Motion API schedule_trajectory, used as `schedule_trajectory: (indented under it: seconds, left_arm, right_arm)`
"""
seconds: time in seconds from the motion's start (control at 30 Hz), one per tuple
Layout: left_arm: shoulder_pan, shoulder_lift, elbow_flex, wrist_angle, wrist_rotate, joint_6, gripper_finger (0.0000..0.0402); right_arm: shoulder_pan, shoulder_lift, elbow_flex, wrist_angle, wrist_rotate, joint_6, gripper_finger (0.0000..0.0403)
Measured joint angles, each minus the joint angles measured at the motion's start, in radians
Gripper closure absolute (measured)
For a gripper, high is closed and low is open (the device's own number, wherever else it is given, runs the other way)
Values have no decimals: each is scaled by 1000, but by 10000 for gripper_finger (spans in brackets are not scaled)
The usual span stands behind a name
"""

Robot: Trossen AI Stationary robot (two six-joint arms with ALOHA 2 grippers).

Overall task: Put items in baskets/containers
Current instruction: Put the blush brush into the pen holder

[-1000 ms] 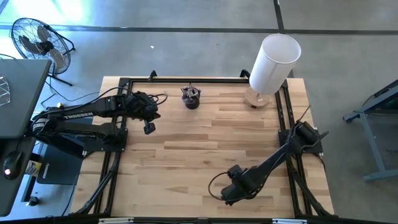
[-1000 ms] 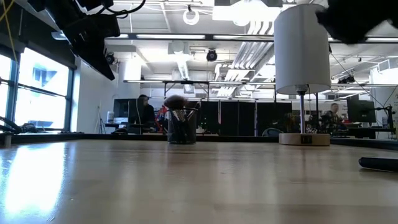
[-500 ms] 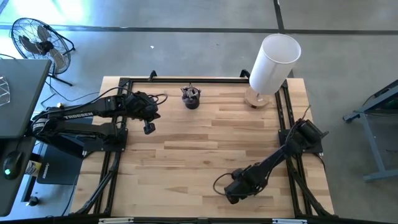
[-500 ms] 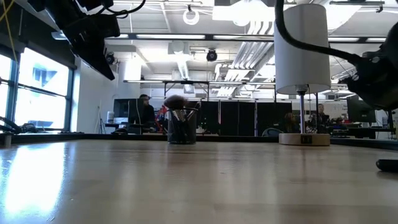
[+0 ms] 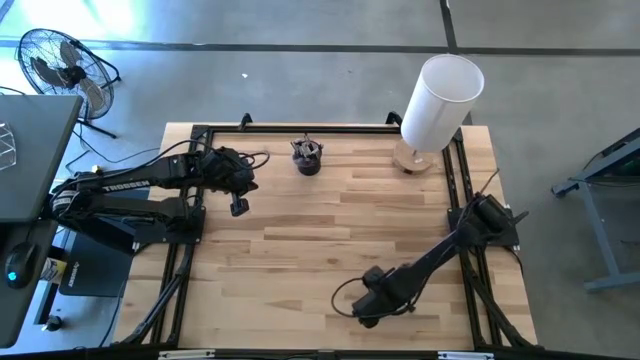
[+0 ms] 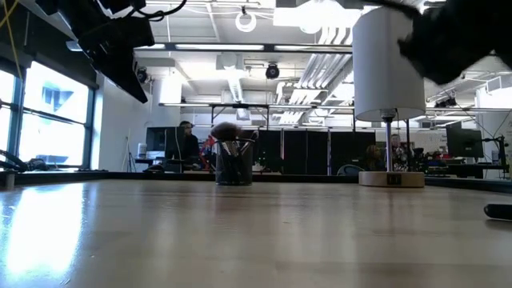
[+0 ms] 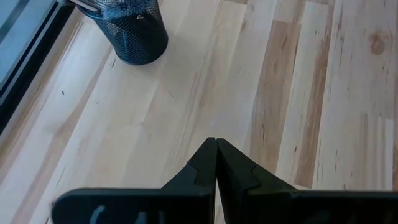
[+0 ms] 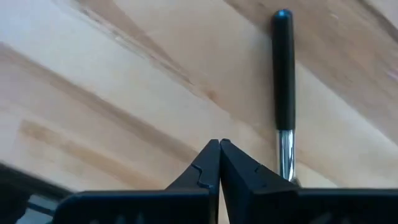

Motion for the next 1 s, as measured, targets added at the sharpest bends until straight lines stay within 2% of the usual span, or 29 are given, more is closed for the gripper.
schedule_trajectory:
  seconds: [0.13,0.23,0.4,0.6,0.73,0.87,1.0]
  left_arm:
    - [0,0,0,1,0,1,401]
    - [0,0,0,1,0,1,401]
    - [0,0,0,0,0,1,401]
    - [0,0,0,0,-1,1,401]
    - [0,0,0,0,-1,1,401]
    - [0,0,0,1,-1,1,401]
    - [0,0,0,1,-1,1,401]
  right_arm:
    - [19,-2,62,-140,39,7,398]
    - [41,-3,59,-159,32,6,392]
    - [76,-4,-5,-125,-69,29,351]
    - [97,-4,-81,-44,-77,62,284]
    - [100,-5,-147,55,-80,28,260]
    - [84,-14,-214,158,-99,-105,270]
    - [11,-12,-226,160,-116,-313,324]
